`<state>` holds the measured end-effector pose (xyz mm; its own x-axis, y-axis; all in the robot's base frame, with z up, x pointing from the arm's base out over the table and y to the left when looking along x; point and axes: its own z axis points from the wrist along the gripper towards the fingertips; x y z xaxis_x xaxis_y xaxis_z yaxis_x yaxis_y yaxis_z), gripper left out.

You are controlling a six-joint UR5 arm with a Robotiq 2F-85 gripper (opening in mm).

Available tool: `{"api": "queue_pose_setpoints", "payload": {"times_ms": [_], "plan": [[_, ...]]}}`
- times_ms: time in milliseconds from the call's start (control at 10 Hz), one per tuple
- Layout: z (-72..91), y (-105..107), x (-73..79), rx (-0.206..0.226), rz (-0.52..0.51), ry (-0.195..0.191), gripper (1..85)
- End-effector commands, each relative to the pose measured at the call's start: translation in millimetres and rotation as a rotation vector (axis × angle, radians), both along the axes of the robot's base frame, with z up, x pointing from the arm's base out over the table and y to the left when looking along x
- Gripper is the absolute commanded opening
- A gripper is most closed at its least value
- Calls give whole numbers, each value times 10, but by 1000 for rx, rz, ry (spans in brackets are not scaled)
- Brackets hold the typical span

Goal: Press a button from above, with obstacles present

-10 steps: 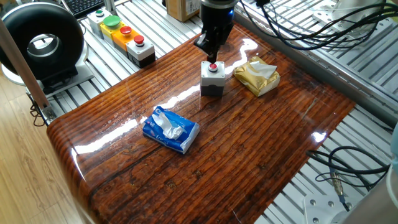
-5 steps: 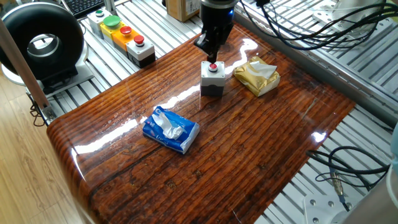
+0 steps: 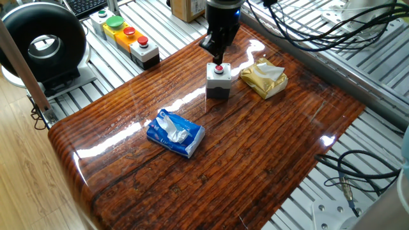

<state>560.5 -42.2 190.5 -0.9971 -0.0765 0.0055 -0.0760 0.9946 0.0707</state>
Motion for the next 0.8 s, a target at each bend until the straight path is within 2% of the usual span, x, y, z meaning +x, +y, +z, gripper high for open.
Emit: {"api": "queue_pose_setpoints", "payload": {"times_ms": [0, 300, 700], "plan": [[-146, -133, 185, 12, 29, -20, 13], [-335, -210, 365, 8, 57, -47, 13], [-467, -223, 474, 11, 65, -65, 13]]}}
